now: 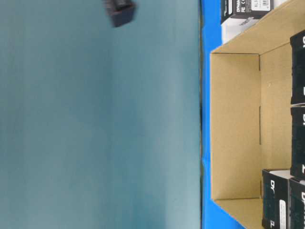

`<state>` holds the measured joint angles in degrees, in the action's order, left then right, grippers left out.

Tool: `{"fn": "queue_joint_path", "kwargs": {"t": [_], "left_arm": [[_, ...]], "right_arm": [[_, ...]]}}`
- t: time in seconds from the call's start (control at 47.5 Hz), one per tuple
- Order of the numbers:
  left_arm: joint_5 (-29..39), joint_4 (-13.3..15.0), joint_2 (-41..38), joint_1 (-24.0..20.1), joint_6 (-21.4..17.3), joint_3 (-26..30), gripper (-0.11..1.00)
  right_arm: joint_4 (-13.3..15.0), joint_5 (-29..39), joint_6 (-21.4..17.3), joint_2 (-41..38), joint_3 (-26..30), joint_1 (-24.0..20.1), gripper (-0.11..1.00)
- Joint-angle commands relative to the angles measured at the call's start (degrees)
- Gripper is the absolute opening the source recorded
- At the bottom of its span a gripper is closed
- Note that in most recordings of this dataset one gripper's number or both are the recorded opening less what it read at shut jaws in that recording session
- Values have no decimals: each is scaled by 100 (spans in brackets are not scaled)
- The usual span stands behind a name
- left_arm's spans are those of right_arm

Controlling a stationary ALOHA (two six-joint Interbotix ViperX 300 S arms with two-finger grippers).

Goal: Pick the box from inside the cardboard box.
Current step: 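Lower the box beside the other box in the tray and release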

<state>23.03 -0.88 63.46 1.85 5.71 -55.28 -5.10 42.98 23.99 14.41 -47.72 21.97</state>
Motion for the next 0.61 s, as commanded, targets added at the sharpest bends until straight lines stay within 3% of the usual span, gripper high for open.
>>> {"fn": "queue_joint_path", "kwargs": {"t": [0.0,0.589], "left_arm": [[-44,-9,-62,0,0,167,-7],[-26,-18,-62,0,9,167,-7]], "right_arm": [[18,114,-97,246,193,9,93],[-9,352,-264,2206,299,0,93]]}}
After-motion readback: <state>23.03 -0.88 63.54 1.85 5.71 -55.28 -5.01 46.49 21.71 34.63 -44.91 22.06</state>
